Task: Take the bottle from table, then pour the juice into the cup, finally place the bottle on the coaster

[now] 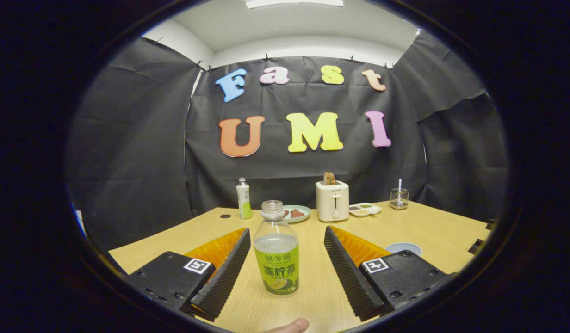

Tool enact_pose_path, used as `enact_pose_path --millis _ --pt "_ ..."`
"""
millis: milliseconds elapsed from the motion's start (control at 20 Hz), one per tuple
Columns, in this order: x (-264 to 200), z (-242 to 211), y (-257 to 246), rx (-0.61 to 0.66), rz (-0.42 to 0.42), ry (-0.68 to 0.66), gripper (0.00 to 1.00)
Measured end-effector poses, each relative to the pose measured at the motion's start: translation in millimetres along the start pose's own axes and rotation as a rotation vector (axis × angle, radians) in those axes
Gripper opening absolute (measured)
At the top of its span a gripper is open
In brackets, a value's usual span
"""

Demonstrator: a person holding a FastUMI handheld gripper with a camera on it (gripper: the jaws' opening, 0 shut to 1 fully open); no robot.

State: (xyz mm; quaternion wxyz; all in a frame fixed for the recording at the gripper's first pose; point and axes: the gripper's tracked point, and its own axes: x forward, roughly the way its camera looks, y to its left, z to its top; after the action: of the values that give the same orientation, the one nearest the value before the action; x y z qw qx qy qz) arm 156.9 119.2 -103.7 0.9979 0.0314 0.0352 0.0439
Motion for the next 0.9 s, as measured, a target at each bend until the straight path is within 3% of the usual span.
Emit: enact_pose_path --millis 600,700,800,900 --pt "59.1 -39.8 11.9 -0.044 -0.052 0.097 1.00" --pt "60.2 -40.8 3.1 -0.067 -0.101 0.089 0.92" --pt "61.3 -41.7 9.0 -0.070 -0.087 0.091 0.82" --pt "55.6 -41.5 13.2 -0.029 -0.054 0.094 0.81"
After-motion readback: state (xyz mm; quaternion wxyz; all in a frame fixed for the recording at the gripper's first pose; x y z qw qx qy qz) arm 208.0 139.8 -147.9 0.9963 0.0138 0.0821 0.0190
